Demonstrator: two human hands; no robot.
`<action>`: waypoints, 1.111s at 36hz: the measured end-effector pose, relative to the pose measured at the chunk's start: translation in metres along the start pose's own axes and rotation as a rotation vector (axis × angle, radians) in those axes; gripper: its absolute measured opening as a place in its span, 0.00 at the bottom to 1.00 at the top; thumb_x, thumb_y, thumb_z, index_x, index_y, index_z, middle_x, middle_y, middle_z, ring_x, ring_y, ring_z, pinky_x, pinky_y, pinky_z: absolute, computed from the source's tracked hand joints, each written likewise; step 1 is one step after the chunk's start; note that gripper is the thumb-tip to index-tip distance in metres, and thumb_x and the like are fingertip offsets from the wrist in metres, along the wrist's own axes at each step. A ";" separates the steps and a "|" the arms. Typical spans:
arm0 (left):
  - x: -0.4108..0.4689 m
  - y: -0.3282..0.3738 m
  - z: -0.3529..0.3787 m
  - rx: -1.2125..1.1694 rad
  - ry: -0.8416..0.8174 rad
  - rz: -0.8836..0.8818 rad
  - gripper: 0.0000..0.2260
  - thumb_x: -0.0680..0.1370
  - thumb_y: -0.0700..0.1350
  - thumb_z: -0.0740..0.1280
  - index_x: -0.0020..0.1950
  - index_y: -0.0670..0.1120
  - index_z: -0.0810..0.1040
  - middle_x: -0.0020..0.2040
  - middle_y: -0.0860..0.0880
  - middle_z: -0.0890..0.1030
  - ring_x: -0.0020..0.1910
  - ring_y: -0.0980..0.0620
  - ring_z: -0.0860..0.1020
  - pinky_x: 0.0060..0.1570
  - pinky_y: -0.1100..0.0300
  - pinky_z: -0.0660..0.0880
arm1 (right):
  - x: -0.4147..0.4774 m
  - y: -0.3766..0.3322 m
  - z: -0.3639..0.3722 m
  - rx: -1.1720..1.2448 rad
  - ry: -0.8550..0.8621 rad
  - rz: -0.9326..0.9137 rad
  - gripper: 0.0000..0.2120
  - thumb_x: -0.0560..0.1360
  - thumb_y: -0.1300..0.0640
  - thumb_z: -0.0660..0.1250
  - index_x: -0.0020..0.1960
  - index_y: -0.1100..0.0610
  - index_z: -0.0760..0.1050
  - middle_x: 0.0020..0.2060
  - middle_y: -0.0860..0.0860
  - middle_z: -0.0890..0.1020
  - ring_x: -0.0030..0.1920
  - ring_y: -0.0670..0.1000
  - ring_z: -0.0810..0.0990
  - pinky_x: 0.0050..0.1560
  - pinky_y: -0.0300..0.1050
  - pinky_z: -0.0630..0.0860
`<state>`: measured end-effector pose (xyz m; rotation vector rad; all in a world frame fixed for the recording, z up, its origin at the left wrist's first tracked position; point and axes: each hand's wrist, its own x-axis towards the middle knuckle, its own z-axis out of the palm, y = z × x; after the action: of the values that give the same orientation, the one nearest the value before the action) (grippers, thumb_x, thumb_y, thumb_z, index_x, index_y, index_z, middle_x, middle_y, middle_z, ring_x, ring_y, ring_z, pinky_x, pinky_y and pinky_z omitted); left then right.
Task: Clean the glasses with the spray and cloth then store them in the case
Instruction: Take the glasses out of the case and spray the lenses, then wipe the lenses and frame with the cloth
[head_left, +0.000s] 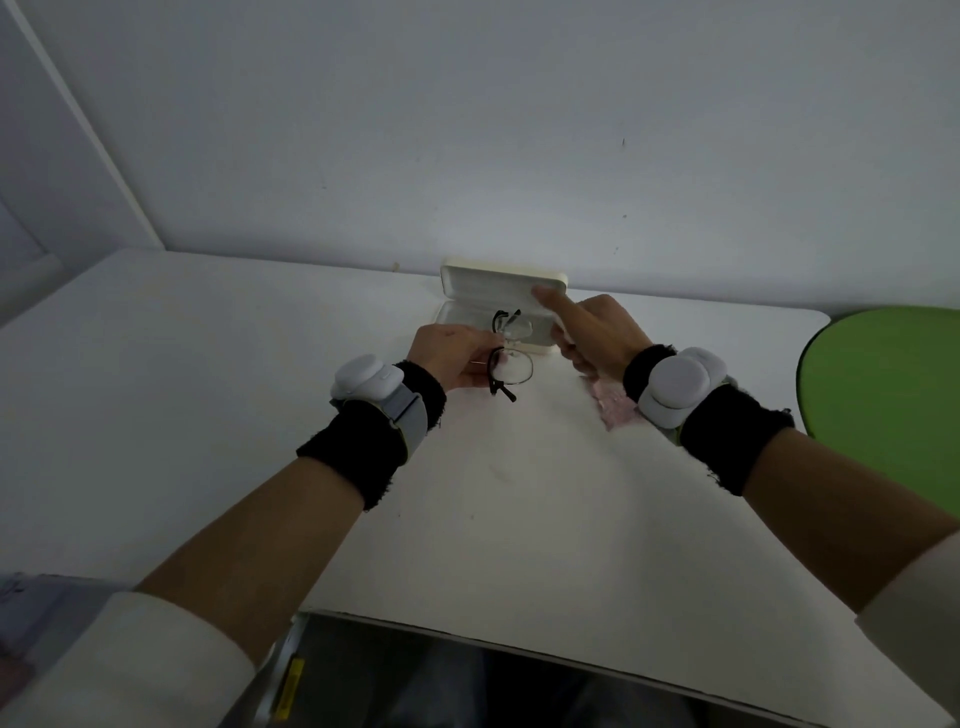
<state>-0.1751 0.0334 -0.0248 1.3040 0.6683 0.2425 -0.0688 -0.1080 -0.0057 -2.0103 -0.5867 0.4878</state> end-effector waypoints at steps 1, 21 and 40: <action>0.000 -0.001 0.000 0.002 0.000 0.001 0.04 0.73 0.36 0.71 0.45 0.37 0.79 0.40 0.38 0.82 0.28 0.50 0.80 0.29 0.60 0.79 | 0.001 0.000 -0.003 -0.006 -0.005 -0.021 0.31 0.67 0.27 0.61 0.24 0.54 0.65 0.23 0.52 0.71 0.22 0.52 0.66 0.25 0.40 0.66; -0.001 -0.002 0.011 0.042 -0.050 0.001 0.07 0.74 0.38 0.70 0.50 0.37 0.79 0.41 0.39 0.82 0.28 0.51 0.79 0.29 0.62 0.77 | 0.021 0.030 -0.052 -0.047 0.159 -0.114 0.12 0.75 0.62 0.65 0.59 0.58 0.73 0.48 0.56 0.80 0.50 0.56 0.79 0.58 0.55 0.75; -0.004 -0.005 0.018 0.079 -0.098 0.003 0.03 0.75 0.38 0.70 0.44 0.39 0.79 0.41 0.39 0.82 0.29 0.49 0.77 0.30 0.63 0.78 | 0.022 0.060 -0.076 -0.168 0.383 -0.128 0.17 0.73 0.54 0.73 0.60 0.58 0.78 0.54 0.56 0.82 0.52 0.58 0.82 0.52 0.46 0.75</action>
<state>-0.1690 0.0159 -0.0269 1.3832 0.5978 0.1549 0.0031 -0.1730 -0.0247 -2.1351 -0.5250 -0.0281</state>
